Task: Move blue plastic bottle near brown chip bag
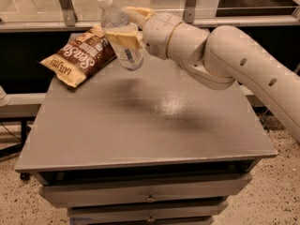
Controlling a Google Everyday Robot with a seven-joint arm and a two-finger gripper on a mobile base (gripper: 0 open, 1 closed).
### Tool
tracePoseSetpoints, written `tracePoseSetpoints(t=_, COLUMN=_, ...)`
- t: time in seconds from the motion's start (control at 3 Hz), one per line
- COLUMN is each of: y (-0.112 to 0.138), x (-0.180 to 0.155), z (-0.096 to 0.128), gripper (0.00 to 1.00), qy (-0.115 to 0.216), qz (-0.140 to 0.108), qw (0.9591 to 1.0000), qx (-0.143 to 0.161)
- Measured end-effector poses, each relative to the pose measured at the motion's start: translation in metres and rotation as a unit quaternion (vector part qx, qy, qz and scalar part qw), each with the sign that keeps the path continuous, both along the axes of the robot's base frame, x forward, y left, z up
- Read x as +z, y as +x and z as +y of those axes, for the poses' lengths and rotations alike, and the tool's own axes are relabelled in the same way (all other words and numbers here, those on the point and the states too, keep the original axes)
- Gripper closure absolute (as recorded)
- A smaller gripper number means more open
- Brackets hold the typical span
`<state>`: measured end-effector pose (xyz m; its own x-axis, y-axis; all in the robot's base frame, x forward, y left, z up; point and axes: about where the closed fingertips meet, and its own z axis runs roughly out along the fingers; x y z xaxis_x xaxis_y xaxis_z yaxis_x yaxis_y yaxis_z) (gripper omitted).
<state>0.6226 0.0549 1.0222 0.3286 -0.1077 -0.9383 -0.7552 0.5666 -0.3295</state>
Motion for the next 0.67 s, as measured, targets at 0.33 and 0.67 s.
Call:
tracePoseSetpoints(t=0.33, y=0.020, x=-0.008, z=0.015, gripper=1.00, qy=0.001, qz=0.011, qw=0.9999, qx=0.005)
tracePoseSetpoints(t=0.67, y=0.041, x=-0.023, z=0.028, gripper=1.00, qy=0.003, qz=0.030, qw=0.9995, qx=0.007)
